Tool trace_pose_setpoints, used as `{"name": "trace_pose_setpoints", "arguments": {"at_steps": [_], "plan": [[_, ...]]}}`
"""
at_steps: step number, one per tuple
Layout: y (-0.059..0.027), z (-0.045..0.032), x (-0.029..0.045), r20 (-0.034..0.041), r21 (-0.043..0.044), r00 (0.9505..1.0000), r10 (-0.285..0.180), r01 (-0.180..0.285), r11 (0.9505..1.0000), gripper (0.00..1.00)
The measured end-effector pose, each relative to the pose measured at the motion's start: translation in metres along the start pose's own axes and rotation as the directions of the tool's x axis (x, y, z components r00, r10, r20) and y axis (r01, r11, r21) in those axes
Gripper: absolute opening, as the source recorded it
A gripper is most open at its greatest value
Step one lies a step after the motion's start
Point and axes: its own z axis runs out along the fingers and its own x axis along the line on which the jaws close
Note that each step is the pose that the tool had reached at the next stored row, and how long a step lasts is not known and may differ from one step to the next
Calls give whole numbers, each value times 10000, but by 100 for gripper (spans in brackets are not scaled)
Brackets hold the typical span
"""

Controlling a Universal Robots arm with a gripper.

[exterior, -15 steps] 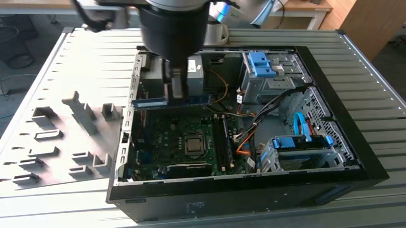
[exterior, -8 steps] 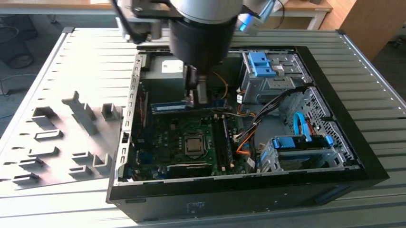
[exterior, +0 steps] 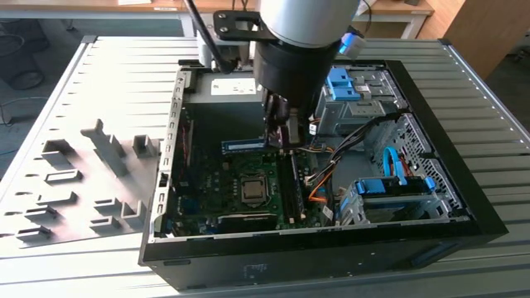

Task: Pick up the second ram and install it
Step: 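Pick up the second ram and move it above second insertion slot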

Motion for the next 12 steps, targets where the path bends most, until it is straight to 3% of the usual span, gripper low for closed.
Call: {"name": "trace_pose_setpoints", "arguments": {"at_steps": [5, 12], "plan": [[-44, 88, 8, -1, 0, 10000, 1, -1, 10000, 14], [-277, 184, 31, 0, -18, 10000, 2, -2, 10000, 14]]}}
